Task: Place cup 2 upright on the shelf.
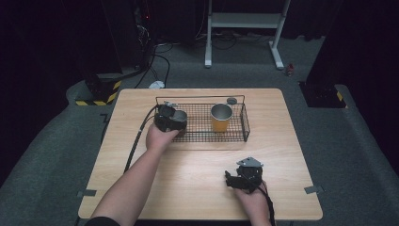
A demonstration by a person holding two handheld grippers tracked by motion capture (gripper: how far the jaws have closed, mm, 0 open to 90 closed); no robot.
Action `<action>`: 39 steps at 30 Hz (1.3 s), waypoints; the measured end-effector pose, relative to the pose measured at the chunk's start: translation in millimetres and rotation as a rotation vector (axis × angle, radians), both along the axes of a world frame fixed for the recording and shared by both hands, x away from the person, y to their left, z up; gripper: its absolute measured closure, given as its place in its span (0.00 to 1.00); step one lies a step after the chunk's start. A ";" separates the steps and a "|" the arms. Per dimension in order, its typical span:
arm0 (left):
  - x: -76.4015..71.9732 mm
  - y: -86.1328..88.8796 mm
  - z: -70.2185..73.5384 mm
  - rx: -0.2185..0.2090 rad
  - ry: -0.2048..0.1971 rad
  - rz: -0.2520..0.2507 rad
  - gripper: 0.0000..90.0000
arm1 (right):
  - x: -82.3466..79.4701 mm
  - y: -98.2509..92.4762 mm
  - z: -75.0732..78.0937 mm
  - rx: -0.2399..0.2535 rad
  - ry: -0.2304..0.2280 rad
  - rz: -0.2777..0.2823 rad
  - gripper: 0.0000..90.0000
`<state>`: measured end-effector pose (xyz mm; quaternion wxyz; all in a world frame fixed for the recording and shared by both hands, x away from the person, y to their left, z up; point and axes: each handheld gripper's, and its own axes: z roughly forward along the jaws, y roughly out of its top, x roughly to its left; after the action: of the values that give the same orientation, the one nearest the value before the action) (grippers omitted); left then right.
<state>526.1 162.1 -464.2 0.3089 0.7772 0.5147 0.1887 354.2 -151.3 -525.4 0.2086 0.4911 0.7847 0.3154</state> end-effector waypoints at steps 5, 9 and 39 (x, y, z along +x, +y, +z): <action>-0.4 -0.1 -3.6 0.011 0.015 -0.006 0.17 | -0.1 0.1 0.0 0.001 0.000 0.000 0.13; -1.3 -1.0 -3.7 0.018 0.014 -0.002 0.15 | 0.0 0.0 0.0 0.000 0.000 0.000 0.13; -70.0 37.6 19.0 -0.078 -0.130 -0.072 0.00 | 0.0 0.2 0.0 0.003 0.000 -0.002 0.13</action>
<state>456.1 199.7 -445.2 0.3781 0.7689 0.4722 0.2072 354.1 -151.1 -525.4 0.2082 0.4923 0.7839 0.3161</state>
